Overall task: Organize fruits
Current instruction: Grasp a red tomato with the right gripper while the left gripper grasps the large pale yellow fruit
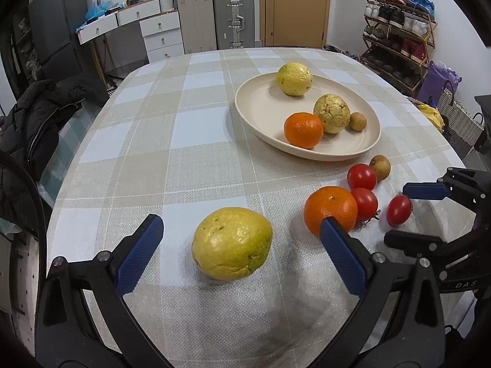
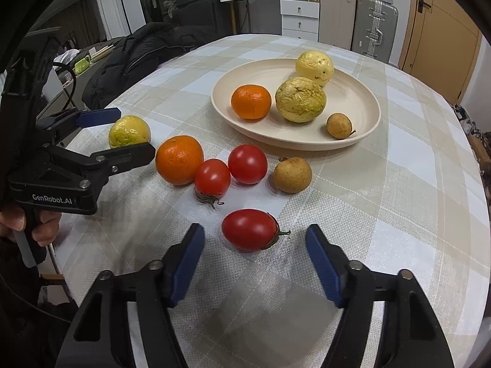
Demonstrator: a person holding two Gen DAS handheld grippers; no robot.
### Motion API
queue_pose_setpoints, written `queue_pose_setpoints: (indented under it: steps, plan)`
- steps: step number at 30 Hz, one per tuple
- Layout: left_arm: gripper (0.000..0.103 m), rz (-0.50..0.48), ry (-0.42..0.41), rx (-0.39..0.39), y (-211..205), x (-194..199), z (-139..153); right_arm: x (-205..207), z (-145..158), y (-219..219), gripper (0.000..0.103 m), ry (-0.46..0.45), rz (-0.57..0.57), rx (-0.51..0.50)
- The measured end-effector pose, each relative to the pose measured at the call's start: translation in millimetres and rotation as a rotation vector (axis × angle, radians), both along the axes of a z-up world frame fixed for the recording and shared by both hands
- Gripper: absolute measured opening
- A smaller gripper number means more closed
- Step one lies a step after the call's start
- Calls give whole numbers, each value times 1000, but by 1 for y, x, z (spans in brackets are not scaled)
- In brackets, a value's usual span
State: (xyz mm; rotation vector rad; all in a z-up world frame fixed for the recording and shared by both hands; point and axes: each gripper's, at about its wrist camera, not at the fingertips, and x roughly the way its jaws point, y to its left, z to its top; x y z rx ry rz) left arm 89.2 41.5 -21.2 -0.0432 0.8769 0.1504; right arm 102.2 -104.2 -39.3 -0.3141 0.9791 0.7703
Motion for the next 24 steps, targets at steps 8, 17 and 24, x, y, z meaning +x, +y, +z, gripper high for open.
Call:
queue_pose_setpoints:
  steps: [8, 17, 24]
  plan:
    - [102, -4, 3, -14, 3, -1, 0, -6, 2, 4, 45, -30, 24, -17]
    - [102, -23, 14, -31, 8, 0, -3, -6, 8, 1, 42, -49, 32, 39]
    - [91, -30, 37, -114, 22, 2, -9, -4, 18, -4, 42, -75, -9, 105]
